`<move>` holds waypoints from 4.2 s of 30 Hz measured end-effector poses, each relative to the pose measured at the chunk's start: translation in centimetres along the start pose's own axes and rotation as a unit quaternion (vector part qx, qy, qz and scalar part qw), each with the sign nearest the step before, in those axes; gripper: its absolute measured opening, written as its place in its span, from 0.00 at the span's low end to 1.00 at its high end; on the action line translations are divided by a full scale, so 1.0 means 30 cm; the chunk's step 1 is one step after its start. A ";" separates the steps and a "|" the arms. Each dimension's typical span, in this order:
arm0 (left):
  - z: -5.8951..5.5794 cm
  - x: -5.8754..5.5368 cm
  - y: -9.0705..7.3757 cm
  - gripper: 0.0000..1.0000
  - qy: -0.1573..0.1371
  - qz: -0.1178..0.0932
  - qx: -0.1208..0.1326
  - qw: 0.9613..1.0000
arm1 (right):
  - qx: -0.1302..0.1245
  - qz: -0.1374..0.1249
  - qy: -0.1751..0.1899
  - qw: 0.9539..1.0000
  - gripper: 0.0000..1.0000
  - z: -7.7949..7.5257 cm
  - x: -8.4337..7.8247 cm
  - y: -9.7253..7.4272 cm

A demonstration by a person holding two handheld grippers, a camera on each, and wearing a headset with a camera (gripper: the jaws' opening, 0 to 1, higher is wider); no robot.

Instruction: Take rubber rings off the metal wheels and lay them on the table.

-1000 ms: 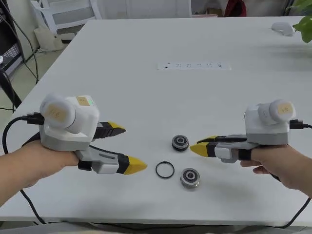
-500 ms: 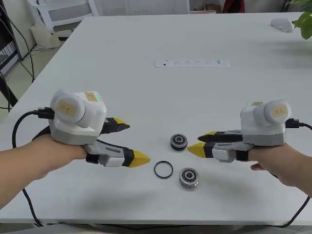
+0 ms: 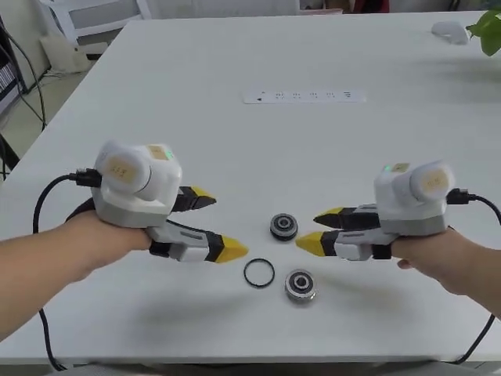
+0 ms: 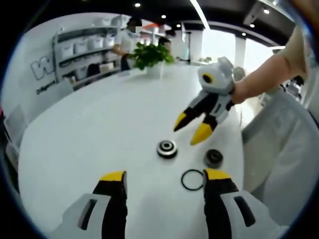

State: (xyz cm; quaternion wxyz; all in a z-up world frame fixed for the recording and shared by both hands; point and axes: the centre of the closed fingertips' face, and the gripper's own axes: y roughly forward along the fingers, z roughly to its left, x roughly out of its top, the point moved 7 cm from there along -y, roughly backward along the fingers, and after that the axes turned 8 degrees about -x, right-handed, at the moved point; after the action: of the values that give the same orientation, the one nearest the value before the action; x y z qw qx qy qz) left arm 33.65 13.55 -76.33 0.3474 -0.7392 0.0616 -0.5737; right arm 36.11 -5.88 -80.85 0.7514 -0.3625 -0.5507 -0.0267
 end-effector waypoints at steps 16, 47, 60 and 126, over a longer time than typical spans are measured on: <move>0.023 0.021 0.078 0.57 0.004 -0.001 -0.011 1.000 | 0.005 0.004 -0.021 1.000 0.37 -0.006 -0.012 0.034; 0.031 0.056 0.205 0.43 0.004 0.000 -0.032 0.999 | 0.010 -0.001 -0.038 0.999 0.41 0.001 -0.009 0.072; 0.019 0.063 0.267 0.33 0.017 0.011 -0.047 0.999 | 0.016 -0.004 -0.040 0.999 0.41 0.005 -0.004 0.076; 0.019 0.048 0.289 0.14 0.045 0.018 -0.016 0.999 | -0.007 -0.010 -0.049 0.999 0.20 0.022 -0.004 0.084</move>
State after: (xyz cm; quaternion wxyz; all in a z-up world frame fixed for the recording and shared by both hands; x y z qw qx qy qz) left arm 37.30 6.58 -80.29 0.3427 -0.7168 0.0991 -0.5991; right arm 36.64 -3.70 -82.16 0.7210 -0.3626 -0.5901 -0.0207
